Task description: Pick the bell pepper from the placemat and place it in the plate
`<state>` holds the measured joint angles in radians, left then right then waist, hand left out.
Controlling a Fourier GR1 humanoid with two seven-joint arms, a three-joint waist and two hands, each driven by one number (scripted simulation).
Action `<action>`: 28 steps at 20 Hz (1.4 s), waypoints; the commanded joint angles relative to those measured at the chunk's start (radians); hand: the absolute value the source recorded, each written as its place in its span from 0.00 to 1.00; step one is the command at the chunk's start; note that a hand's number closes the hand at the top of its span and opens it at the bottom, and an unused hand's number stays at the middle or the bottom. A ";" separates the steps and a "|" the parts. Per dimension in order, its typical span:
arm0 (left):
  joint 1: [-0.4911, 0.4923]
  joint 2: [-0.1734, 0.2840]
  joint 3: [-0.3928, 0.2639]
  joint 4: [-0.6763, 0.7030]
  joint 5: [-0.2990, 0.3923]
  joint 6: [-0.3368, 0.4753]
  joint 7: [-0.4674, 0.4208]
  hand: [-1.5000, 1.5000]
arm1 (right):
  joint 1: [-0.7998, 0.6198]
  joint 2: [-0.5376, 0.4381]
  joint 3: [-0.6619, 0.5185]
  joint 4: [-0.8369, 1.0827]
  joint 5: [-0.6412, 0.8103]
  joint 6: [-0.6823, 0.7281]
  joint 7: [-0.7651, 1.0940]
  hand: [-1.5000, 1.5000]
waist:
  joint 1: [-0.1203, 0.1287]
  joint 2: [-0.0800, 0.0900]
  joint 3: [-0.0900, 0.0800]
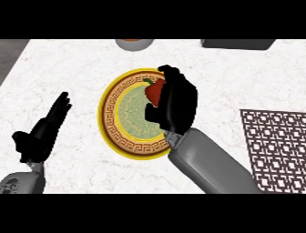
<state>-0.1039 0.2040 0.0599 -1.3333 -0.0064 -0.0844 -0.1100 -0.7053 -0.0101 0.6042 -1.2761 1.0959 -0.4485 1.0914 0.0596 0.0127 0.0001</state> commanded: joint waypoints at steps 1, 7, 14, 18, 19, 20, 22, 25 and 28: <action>-0.010 -0.033 -0.024 0.013 -0.025 0.024 -0.018 0.50 | -0.052 0.010 -0.017 0.101 -0.085 -0.181 0.167 0.00 | 0.009 0.003 0.000; -0.010 -0.008 0.010 0.033 -0.001 0.005 -0.022 0.50 | -0.043 0.010 -0.030 0.090 -0.094 -0.401 0.126 0.00 | -0.007 -0.004 0.000; 0.044 -0.019 0.004 0.007 -0.008 0.017 -0.028 0.50 | 0.106 0.010 -0.085 -0.032 -0.128 -0.695 0.012 0.00 | -0.036 -0.011 0.002; 0.067 0.001 0.020 -0.055 0.016 0.001 0.002 0.50 | 0.309 0.010 -0.025 -0.177 -0.155 -0.758 -0.094 0.00 | -0.059 -0.018 0.002; 0.064 0.036 0.059 -0.032 0.047 -0.030 0.008 0.50 | 0.326 -0.014 -0.060 -0.203 -0.182 -0.745 -0.146 0.00 | -0.062 -0.015 0.001; 0.030 -0.008 0.029 0.008 -0.003 0.025 -0.016 0.50 | 0.424 -0.039 0.003 -0.242 -0.186 -0.772 -0.196 0.00 | -0.072 -0.014 0.001; 0.001 0.014 0.053 0.049 -0.004 0.022 -0.033 0.50 | 0.535 -0.122 0.063 -0.363 -0.262 -0.774 -0.247 0.00 | -0.079 -0.014 0.001; 0.041 0.005 0.035 0.000 0.003 0.001 -0.028 0.50 | 0.652 -0.191 0.141 -0.434 -0.308 -0.834 -0.350 0.00 | -0.067 -0.014 0.001; 0.034 -0.003 0.045 0.026 0.005 0.005 -0.042 0.50 | 0.660 -0.388 0.165 -0.499 -0.510 -0.879 -0.458 0.00 | -0.061 -0.012 0.002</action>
<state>-0.0600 0.2127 0.1057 -1.3299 0.0052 -0.0843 -0.1346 -0.1296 -0.2438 0.7056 -1.6717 0.7310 -1.2119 0.7249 -0.0018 -0.0002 0.0014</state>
